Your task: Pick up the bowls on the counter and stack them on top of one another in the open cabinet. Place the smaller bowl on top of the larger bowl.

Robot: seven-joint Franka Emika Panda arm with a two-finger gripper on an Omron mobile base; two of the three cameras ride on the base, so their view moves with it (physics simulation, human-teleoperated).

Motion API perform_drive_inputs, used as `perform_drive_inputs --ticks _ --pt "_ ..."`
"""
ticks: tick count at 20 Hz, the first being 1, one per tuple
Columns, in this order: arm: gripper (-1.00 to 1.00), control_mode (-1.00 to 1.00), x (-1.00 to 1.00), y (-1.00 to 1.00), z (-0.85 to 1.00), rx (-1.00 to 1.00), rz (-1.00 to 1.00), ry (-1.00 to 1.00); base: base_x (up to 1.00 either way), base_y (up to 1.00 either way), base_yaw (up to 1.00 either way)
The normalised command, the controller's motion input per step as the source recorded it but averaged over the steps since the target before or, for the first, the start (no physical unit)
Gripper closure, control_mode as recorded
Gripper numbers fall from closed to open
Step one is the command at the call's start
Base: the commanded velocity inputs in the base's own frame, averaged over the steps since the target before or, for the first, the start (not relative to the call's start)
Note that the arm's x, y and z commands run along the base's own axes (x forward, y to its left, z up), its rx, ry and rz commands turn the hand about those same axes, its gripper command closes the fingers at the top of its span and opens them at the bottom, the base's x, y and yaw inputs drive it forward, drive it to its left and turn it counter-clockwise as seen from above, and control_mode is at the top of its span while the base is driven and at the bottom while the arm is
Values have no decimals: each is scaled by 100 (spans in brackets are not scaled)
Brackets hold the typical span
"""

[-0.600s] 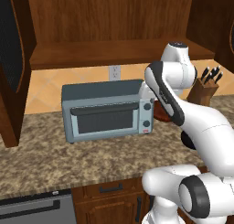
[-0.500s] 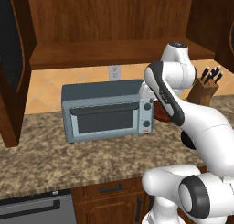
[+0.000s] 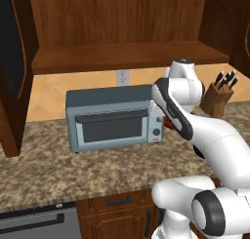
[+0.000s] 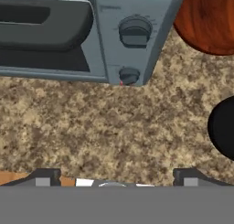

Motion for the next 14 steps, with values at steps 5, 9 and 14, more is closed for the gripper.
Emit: perform_drive_inputs --ticks 5,9,14 --pt "-100 -100 0 -77 -56 2 -10 -1 0 0 0" --pt "-100 -100 0 -99 -29 9 -22 0 0 0 0" --pt "-100 -100 0 -96 -40 8 -25 0 0 0 0"
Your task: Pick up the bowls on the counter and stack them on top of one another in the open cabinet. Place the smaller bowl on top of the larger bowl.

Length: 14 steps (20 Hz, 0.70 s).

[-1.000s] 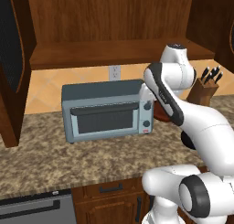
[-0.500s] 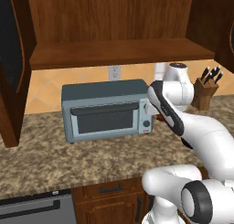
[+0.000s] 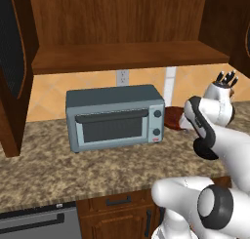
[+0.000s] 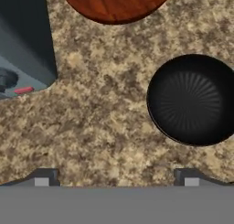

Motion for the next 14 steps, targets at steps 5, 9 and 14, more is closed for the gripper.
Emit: perform_drive_inputs --ticks 5,9,14 --pt "-100 -100 2 -82 -40 3 -25 9 0 0 0" --pt "-100 -100 2 -18 -61 -3 -17 17 0 0 0" --pt "-100 -100 2 -9 -36 -5 -10 18 0 0 0"
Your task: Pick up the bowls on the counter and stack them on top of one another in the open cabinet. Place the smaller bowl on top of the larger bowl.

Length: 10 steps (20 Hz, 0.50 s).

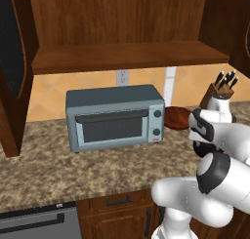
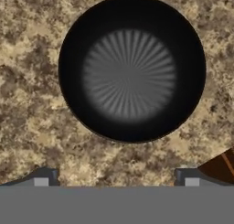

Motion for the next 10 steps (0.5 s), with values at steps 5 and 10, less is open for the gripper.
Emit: perform_drive_inputs --ticks 5,10 --pt "-100 -100 0 -54 -1 9 -10 0 0 0 0" --pt "-100 -100 0 -60 -16 13 -13 0 0 0 0"
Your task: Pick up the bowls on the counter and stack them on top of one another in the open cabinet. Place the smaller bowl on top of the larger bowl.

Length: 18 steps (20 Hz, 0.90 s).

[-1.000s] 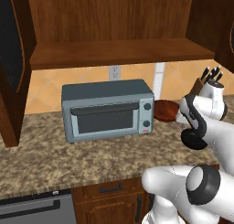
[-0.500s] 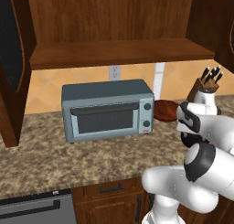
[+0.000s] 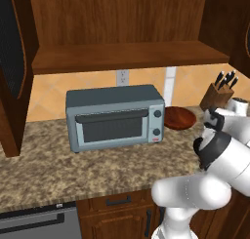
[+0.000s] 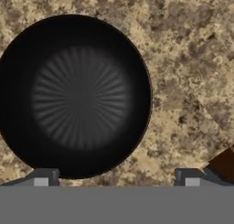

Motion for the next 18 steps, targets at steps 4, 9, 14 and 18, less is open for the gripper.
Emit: perform_drive_inputs --ticks 4,9,14,18 --pt "-100 -100 0 -36 -43 8 -12 0 0 0 0" --pt "-100 -100 0 -15 -16 1 -7 0 0 0 0" --pt "-100 -100 0 0 -20 0 -3 0 0 0 0" --pt "-100 -100 0 0 -28 0 -2 0 0 0 0"
